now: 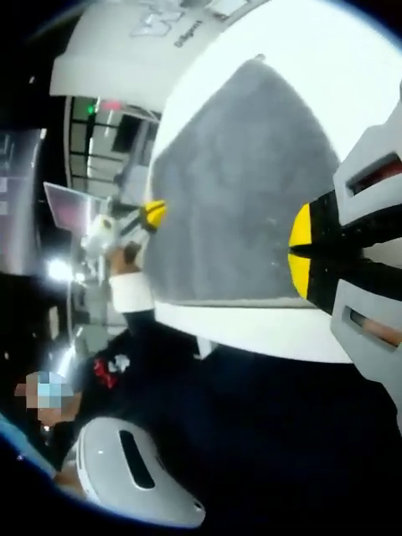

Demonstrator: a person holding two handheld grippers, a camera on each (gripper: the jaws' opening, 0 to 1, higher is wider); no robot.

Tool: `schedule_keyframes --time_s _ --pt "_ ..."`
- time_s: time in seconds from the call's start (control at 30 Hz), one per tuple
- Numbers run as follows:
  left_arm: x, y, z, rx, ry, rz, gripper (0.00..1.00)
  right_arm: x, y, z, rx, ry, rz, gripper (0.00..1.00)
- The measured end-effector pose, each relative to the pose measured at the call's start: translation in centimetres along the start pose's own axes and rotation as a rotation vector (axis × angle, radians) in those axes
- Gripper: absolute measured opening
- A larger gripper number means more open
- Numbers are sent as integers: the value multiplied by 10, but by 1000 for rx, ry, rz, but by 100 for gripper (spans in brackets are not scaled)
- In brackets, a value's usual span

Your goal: Open the folded towel by lifting each exposed corner and separating the folded layers until the towel lies flat within the target outline without major curled edges

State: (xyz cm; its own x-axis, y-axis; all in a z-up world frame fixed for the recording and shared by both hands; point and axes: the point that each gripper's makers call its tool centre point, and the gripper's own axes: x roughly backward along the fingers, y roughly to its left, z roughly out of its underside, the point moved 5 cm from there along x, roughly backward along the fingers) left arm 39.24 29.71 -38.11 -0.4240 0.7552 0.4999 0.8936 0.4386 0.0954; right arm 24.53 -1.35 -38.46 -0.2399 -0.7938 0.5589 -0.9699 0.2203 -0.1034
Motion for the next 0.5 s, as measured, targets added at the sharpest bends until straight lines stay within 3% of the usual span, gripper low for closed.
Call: schedule_keyframes --time_s 0.5 --pt "19 14 10 34 21 -62 7 -21 6 -15 33 -25 -13 0"
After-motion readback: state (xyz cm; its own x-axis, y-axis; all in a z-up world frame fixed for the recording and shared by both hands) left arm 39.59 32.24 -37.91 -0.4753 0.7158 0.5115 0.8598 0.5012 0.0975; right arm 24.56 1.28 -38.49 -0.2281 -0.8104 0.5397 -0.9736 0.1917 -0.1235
